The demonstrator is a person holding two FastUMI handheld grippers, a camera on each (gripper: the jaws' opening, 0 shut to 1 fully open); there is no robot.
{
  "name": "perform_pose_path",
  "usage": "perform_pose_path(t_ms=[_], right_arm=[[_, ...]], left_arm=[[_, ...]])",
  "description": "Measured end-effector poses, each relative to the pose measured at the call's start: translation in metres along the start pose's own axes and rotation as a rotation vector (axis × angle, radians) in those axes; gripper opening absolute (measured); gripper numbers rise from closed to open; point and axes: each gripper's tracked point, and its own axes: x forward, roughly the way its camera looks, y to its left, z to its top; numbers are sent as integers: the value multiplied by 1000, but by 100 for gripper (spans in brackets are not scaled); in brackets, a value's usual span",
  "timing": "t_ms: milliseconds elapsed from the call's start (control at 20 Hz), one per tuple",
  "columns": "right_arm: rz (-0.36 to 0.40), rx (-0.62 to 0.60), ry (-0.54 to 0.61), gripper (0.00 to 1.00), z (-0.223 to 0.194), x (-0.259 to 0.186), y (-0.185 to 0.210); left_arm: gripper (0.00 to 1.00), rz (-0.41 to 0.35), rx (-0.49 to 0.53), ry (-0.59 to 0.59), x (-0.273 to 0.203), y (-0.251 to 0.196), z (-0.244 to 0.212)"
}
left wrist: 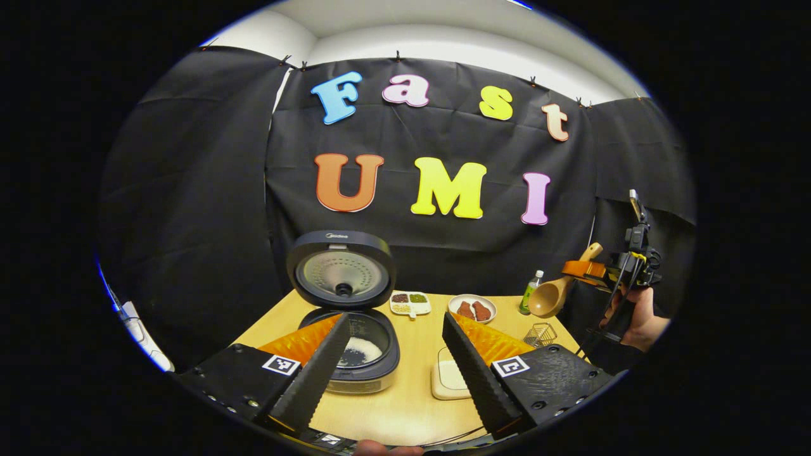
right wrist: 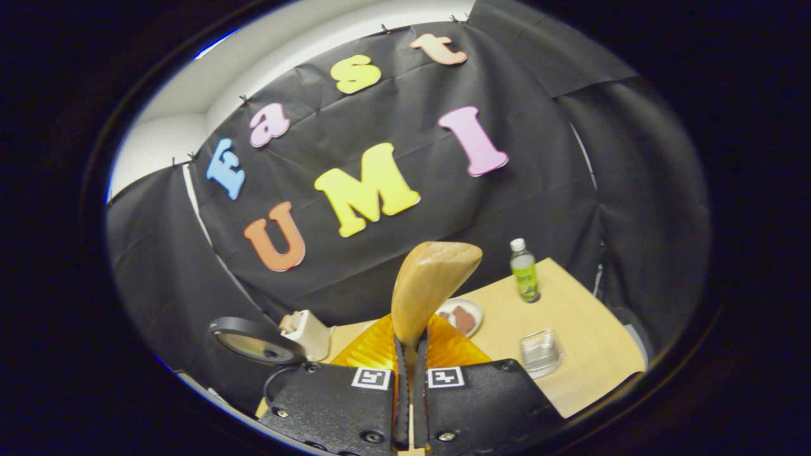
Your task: Close the left gripper, press the button to open the rice cooker; take a wooden spoon from the chopstick holder with the right hand, scoop a spoonful of rice and pour it into the rice cooker, then put the wooden spoon back into the chopstick holder.
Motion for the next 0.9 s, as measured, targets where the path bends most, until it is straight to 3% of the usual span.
perform_pose_path(t_ms=[200, 400, 900], right_arm=[[-123, -77, 4, 8, 8, 25, -83], [-194, -90, 39, 8, -9, 59, -141], [-190, -163, 147, 11, -88, 127, -179]], left_arm=[[95, 2, 5, -1, 23, -16, 2], [95, 36, 6, 18, 35, -23, -3], [95, 137, 45, 84, 32, -15, -15]])
